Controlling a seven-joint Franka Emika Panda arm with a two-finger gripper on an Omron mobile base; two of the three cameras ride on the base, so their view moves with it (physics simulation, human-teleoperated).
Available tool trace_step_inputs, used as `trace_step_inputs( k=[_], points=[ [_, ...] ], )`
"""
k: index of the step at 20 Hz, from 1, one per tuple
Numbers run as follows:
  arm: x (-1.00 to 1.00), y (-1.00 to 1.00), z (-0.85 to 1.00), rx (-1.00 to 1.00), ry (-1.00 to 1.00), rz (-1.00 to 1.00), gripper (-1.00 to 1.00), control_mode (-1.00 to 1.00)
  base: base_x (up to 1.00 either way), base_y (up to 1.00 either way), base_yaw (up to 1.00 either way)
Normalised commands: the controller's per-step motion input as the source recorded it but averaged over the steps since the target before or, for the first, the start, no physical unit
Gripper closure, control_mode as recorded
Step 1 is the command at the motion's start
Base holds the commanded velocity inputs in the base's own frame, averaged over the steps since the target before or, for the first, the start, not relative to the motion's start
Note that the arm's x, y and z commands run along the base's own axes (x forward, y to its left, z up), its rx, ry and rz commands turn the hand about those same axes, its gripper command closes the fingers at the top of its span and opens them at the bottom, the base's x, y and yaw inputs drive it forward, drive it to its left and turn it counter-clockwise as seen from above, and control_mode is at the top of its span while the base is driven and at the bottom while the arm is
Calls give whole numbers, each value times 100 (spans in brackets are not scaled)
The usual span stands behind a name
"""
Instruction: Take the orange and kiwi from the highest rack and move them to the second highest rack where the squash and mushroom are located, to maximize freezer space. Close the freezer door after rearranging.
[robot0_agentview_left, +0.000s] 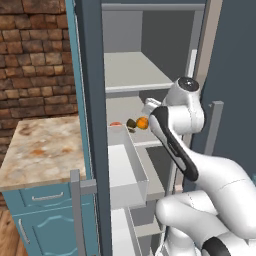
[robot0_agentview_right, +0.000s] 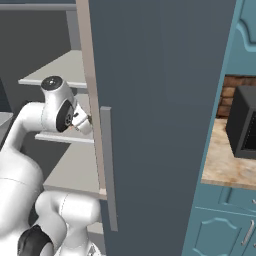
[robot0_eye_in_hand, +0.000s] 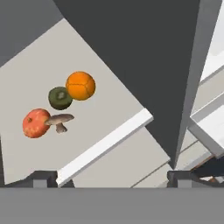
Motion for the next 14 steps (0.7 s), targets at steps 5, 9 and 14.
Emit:
trace_step_inputs(
  k=[5, 9, 14],
  points=[
    [-46, 0, 27, -18, 12, 14, -100, -100, 0, 0, 0],
    [-7, -20, -21, -7, 0, 26, -100, -100, 0, 0, 0],
    [8, -27, -30, 0, 0, 28, -100, -100, 0, 0, 0]
  ],
)
